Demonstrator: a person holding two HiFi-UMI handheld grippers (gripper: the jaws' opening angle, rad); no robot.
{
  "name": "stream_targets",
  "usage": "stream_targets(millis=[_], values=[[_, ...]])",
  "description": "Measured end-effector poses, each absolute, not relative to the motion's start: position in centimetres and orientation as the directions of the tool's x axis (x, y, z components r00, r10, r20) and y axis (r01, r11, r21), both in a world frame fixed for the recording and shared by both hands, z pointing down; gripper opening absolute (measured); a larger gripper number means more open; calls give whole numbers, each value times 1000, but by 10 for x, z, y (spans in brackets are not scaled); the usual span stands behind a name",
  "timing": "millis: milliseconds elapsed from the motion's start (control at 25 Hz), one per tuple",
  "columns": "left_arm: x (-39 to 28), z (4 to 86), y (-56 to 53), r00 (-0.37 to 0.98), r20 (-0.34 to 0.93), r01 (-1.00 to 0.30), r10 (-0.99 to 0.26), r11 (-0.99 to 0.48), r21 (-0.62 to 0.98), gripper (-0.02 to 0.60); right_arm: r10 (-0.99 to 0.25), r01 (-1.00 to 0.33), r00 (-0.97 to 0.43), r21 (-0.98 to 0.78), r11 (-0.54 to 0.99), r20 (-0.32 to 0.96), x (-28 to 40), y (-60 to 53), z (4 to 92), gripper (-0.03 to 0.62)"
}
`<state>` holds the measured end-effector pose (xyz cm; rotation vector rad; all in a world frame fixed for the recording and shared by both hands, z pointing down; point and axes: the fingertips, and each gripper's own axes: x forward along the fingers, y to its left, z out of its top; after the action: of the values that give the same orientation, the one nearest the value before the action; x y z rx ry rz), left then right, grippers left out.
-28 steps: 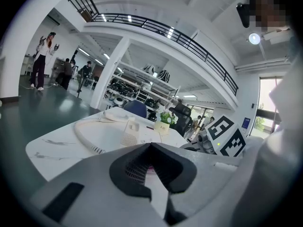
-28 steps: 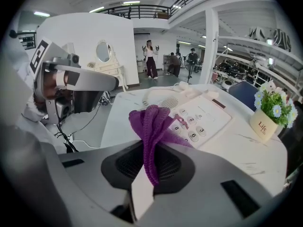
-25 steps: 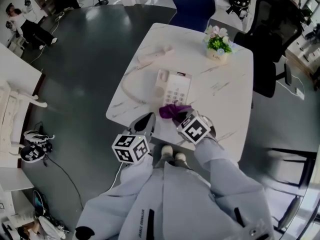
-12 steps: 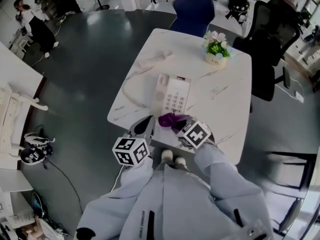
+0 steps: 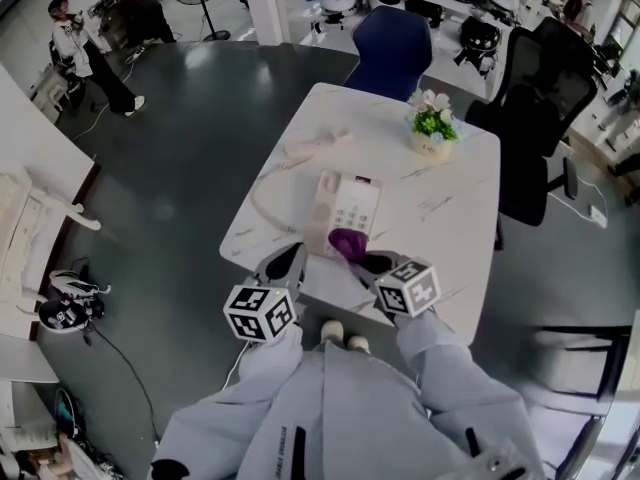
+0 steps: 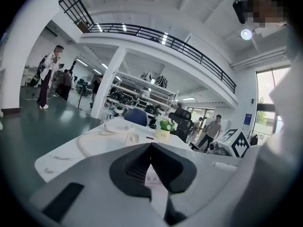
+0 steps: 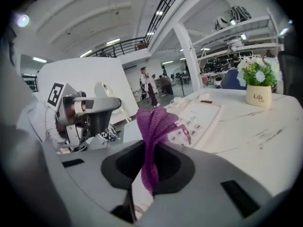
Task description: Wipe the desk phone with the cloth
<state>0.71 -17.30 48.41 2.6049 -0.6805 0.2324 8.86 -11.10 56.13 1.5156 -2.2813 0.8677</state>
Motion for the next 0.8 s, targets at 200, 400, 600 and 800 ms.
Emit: stream_targets(millis=[200, 400, 600, 800], values=[[10, 471, -173, 864, 241, -502, -442, -790, 351, -2, -846, -900, -369, -374, 222, 386, 112, -117, 531, 38], [15, 461, -168, 860, 225, -510, -459, -792, 335, -3, -899, -905, -323, -374, 202, 296, 129, -120, 507, 38], [21, 452, -168, 855, 203, -519, -477, -791, 325, -2, -924, -933, -274, -306, 189, 267, 146, -128, 490, 38], [27, 451, -172, 849, 199, -528, -489, -783, 329, -2, -937, -950, -232, -267, 161, 260, 162, -143, 480, 38]])
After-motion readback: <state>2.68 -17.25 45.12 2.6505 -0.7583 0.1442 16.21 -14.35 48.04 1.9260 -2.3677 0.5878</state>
